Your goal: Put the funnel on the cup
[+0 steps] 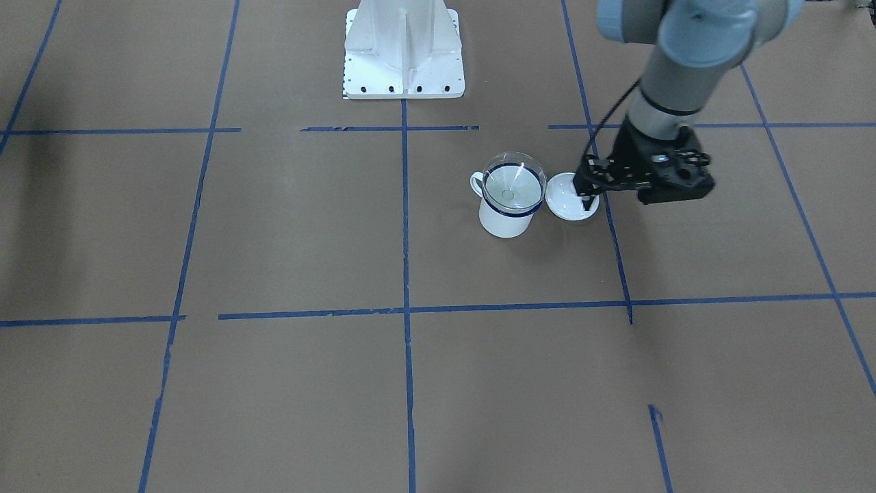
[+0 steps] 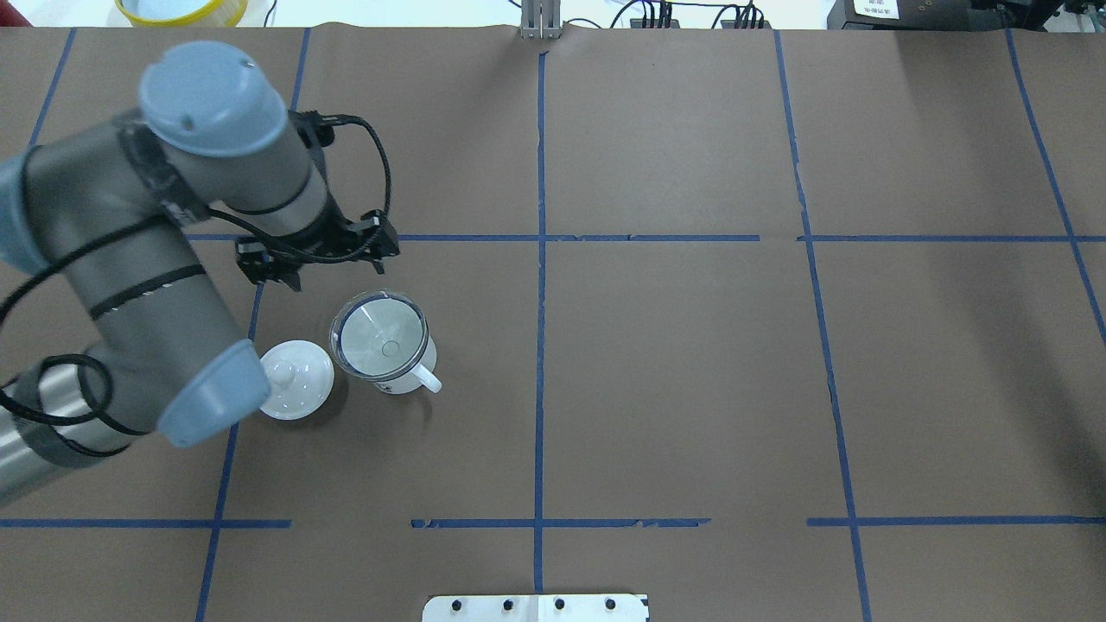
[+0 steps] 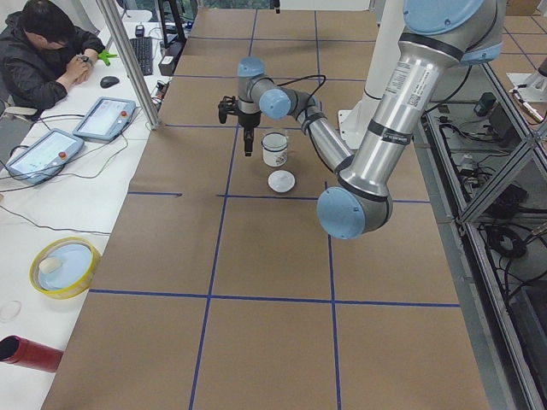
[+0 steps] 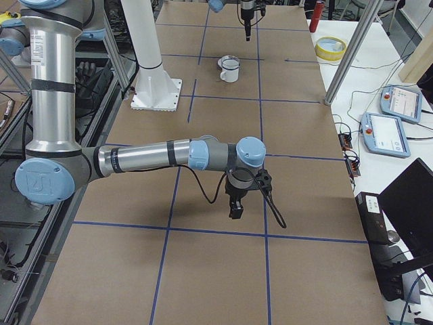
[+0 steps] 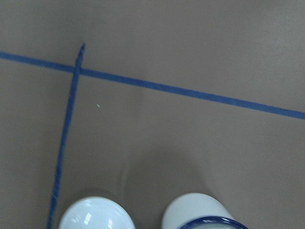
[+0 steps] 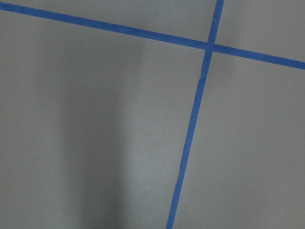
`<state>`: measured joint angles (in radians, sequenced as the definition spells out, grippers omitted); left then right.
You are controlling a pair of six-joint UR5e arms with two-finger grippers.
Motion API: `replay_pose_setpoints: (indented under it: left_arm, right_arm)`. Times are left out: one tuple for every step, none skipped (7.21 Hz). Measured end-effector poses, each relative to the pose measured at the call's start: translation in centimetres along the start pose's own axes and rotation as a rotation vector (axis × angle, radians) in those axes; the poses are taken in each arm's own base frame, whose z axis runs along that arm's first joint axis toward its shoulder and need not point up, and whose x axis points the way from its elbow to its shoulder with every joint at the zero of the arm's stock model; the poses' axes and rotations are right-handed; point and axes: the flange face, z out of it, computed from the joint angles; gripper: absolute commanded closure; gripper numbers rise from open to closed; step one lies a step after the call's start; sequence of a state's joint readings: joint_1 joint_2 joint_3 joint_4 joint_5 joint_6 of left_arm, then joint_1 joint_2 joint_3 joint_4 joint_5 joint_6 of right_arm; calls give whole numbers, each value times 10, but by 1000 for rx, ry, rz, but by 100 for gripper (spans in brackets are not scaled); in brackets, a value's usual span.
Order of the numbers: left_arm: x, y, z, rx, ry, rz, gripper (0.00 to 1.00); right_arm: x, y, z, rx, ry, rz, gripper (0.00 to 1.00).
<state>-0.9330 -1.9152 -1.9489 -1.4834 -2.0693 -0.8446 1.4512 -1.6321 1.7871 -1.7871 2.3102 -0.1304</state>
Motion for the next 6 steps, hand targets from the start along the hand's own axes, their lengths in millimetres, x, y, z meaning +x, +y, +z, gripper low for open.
replay_pose_setpoints:
  left_arm:
    - [-80, -8, -9, 11, -1, 104, 0]
    - [-171, -8, -22, 17, -28, 191, 0]
    - [-249, -1, -33, 14, -54, 250, 0]
    - [-326, 10, -42, 1, -63, 290, 0]
    - [-385, 28, -46, -12, -62, 286, 0]
    - [-422, 46, -46, -25, -62, 253, 0]
  right_arm:
    - [0, 0, 0, 0, 0, 0, 0]
    - [0, 0, 0, 0, 0, 0, 0]
    - [0, 0, 0, 0, 0, 0, 0]
    - [0, 0, 0, 0, 0, 0, 0]
    - [0, 0, 0, 0, 0, 0, 0]
    - [0, 0, 0, 0, 0, 0, 0]
